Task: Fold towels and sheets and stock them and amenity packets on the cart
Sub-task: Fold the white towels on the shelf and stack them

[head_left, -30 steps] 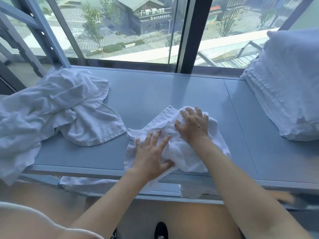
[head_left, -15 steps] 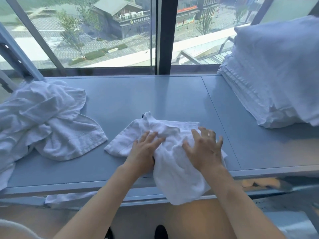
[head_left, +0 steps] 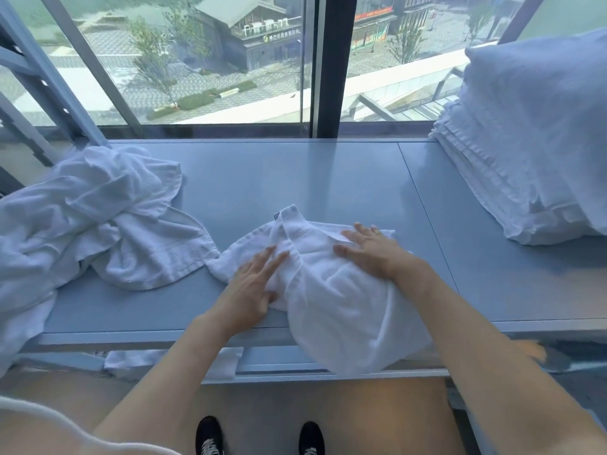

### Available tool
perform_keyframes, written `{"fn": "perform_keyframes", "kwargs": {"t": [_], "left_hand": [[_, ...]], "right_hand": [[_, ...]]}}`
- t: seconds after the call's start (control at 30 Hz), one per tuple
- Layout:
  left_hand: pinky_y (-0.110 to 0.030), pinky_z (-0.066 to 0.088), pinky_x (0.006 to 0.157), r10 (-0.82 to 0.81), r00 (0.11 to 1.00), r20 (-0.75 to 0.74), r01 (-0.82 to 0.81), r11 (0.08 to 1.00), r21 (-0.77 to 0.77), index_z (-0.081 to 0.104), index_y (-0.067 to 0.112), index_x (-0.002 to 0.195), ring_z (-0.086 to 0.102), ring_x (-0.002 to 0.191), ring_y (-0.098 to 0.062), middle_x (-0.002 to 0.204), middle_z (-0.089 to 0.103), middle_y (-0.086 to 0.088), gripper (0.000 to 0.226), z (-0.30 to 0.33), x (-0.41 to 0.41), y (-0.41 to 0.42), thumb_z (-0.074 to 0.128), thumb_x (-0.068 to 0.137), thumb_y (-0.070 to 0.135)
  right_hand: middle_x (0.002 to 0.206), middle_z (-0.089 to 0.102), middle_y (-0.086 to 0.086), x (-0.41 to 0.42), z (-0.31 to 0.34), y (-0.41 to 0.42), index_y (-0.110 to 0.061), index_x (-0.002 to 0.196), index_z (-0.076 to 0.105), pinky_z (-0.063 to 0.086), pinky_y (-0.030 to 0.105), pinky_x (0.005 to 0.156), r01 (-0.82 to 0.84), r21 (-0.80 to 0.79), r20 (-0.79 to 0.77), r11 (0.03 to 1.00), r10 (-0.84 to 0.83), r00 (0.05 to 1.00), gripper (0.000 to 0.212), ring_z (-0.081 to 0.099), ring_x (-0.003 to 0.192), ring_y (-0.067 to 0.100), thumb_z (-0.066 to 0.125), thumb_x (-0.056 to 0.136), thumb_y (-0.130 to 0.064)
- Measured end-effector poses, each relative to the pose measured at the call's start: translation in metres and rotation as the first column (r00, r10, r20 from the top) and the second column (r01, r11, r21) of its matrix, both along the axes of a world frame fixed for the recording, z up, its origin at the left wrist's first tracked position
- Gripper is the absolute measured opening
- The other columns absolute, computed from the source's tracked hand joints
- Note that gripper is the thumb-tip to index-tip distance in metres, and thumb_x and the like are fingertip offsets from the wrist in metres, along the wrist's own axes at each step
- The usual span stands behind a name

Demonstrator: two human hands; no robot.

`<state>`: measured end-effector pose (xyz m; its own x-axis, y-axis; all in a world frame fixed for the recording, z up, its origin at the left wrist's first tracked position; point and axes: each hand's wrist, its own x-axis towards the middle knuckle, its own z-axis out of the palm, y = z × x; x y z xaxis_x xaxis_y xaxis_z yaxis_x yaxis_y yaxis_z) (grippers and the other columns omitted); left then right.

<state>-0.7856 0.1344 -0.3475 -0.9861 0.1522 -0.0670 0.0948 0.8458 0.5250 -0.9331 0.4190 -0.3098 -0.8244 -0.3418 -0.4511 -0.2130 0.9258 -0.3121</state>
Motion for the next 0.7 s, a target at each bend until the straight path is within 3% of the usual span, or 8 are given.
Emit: {"fn": "perform_keyframes", "kwargs": {"t": [0.13,0.27,0.37,0.5,0.6,0.7], "left_hand": [[-0.038,0.011,0.128,0.028,0.999,0.046,-0.030,0.999,0.039,0.004,0.044,0.161,0.008,0.159,-0.017,0.172,0.002,0.005,0.101,0.003,0.004,-0.004,0.070,0.091,0.014],[-0.041,0.015,0.128,0.039,0.992,0.120,-0.045,0.998,0.043,0.010,0.040,0.163,0.014,0.157,-0.014,0.172,0.011,0.007,0.104,0.012,0.006,-0.012,0.076,0.086,0.015],[-0.032,0.020,0.126,0.033,0.990,0.134,-0.048,0.993,0.111,0.018,0.035,0.163,0.021,0.153,-0.006,0.166,0.027,0.010,0.107,0.016,0.012,-0.024,0.081,0.079,0.013],[-0.020,0.024,0.119,-0.013,0.988,0.154,-0.014,0.985,0.169,0.029,0.042,0.159,0.025,0.149,0.000,0.161,0.032,0.020,0.100,0.020,0.021,-0.038,0.085,0.081,0.015],[-0.017,0.019,0.119,-0.104,0.984,0.144,0.093,0.992,0.079,0.055,0.051,0.142,0.021,0.147,0.008,0.154,0.031,0.032,0.085,0.026,0.017,-0.043,0.070,0.081,-0.006],[-0.006,0.031,0.105,0.042,0.999,0.008,-0.042,0.989,0.142,0.072,0.045,0.118,0.045,0.138,-0.001,0.140,0.046,0.034,0.076,0.033,0.002,-0.028,0.049,0.077,-0.015]], "right_hand": [[0.171,-0.002,-0.020,-0.010,0.000,0.007,-0.055,0.158,0.017,-0.001,0.059,0.124,-0.021,0.029,0.031,0.999,0.020,0.999,0.071,-0.005,0.159,0.020,0.025,0.094,-0.083],[0.172,-0.001,-0.016,-0.017,0.000,0.011,-0.053,0.159,0.020,0.001,0.060,0.124,0.001,0.064,0.023,0.998,-0.002,1.000,0.055,-0.004,0.160,0.024,0.022,0.105,-0.065],[0.172,-0.001,-0.014,-0.021,0.000,0.021,-0.052,0.159,0.018,0.001,0.062,0.124,0.036,0.110,0.008,0.993,-0.037,0.999,0.054,-0.004,0.160,0.024,0.024,0.106,-0.061],[0.173,-0.003,-0.009,-0.023,-0.004,0.032,-0.049,0.161,0.009,0.005,0.063,0.124,0.057,0.219,-0.055,0.974,-0.047,0.997,0.060,-0.004,0.159,0.027,0.034,0.107,-0.052],[0.173,-0.006,-0.005,-0.023,-0.006,0.031,-0.043,0.163,0.004,0.007,0.064,0.124,0.078,0.263,-0.119,0.962,-0.048,0.992,0.063,-0.006,0.159,0.029,0.036,0.108,-0.042],[0.173,-0.006,-0.002,-0.029,-0.002,0.021,-0.036,0.164,0.011,0.011,0.064,0.123,0.087,0.282,-0.185,0.955,-0.034,0.982,0.066,-0.004,0.159,0.030,0.042,0.106,-0.031]]}}
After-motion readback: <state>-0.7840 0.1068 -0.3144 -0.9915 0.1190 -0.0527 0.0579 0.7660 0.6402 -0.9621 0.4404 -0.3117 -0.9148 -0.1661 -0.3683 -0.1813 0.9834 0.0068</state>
